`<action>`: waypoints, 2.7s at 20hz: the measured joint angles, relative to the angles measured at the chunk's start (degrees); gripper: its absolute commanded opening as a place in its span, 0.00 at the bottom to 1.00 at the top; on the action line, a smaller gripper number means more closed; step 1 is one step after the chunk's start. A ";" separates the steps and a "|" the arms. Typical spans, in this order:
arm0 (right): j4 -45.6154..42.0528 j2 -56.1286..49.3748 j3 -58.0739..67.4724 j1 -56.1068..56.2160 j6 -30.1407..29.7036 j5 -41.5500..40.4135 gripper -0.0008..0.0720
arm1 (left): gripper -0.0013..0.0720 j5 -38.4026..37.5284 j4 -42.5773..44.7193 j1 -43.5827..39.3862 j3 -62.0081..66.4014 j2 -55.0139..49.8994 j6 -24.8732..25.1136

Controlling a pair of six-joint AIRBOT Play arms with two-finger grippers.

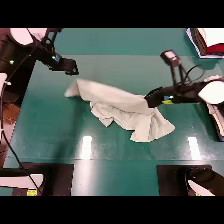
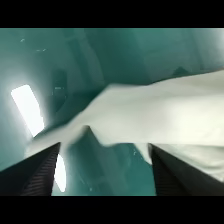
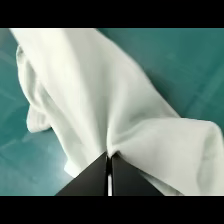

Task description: Fold the shirts.

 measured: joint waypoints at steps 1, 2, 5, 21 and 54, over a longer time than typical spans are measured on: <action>0.81 0.00 -1.36 0.07 0.28 -2.34 0.52 | 0.84 0.33 0.83 0.00 0.15 -0.72 -0.63; 1.36 0.00 -2.19 -0.11 0.48 -4.04 0.59 | 0.84 0.37 1.49 0.00 0.63 -1.16 -1.07; 2.58 0.81 -2.21 -3.28 0.96 -5.66 0.59 | 0.84 -1.18 3.17 0.15 4.07 -1.81 -2.12; 3.52 13.70 -0.87 -30.40 1.20 4.74 0.59 | 0.84 4.70 -8.04 0.24 -17.38 -1.64 -9.33; 3.21 -21.24 -0.83 -35.39 -11.52 26.71 0.79 | 0.05 12.31 -8.09 0.24 -10.84 1.16 -6.97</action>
